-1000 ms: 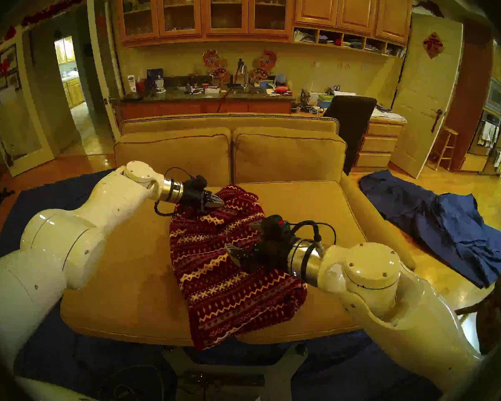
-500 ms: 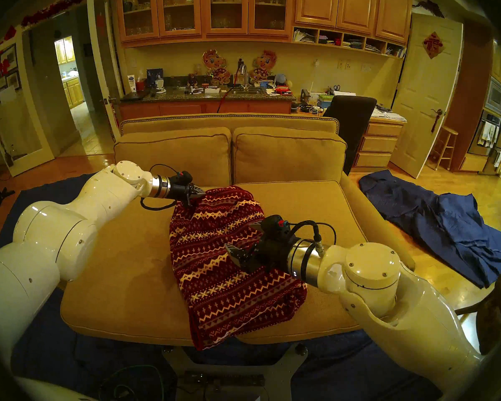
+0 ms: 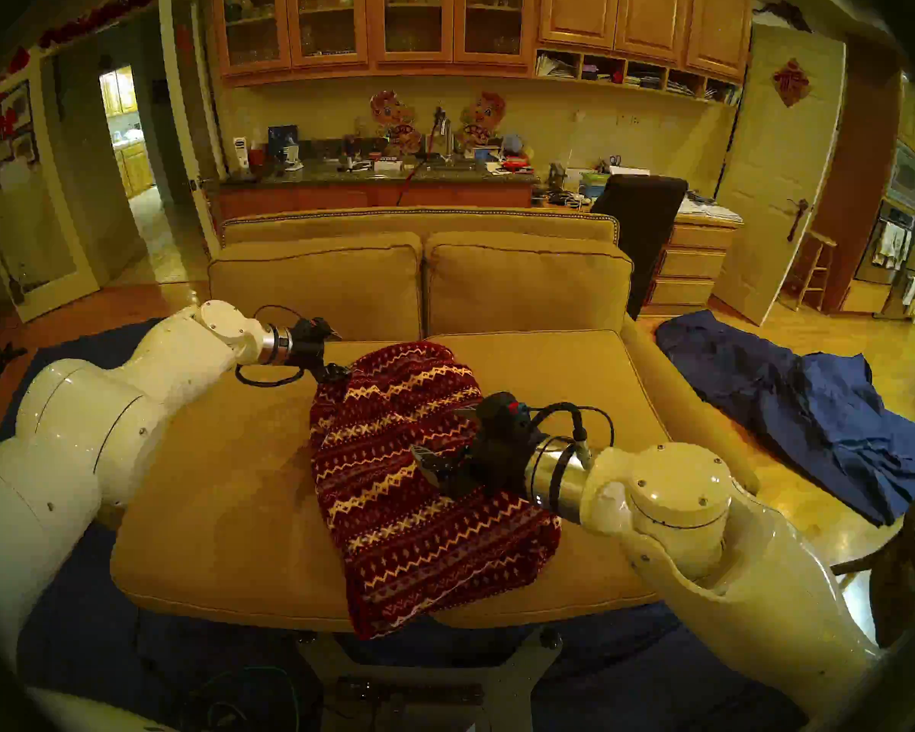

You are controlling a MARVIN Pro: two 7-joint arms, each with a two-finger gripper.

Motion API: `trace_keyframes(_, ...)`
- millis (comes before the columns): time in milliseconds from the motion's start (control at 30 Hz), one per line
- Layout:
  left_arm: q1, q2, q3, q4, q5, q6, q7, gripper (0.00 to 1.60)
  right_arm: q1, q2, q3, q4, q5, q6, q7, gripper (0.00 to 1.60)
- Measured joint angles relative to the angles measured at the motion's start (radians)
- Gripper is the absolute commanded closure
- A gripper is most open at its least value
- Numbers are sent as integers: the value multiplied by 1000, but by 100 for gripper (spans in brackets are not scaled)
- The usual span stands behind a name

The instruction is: Fold the blanket in half twice

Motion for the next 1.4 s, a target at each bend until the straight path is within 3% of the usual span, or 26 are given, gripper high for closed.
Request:
trace_keyframes(167, -4, 7, -21, -6, -19, -34, -42, 0, 0, 0, 0, 0, 0, 0, 0, 0)
trace_keyframes(400, -4, 29, -66, -35, -66, -91, -165, 0, 0, 0, 0, 0, 0, 0, 0, 0)
trace_keyframes(933, 72, 119, -143, -111, -153, -102, -437, 0, 0, 0, 0, 0, 0, 0, 0, 0)
trace_keyframes(1200, 140, 142, -162, -214, -168, -58, -466, 0, 0, 0, 0, 0, 0, 0, 0, 0)
trace_keyframes(1400, 184, 150, -161, -279, -157, 8, -418, 0, 0, 0, 0, 0, 0, 0, 0, 0)
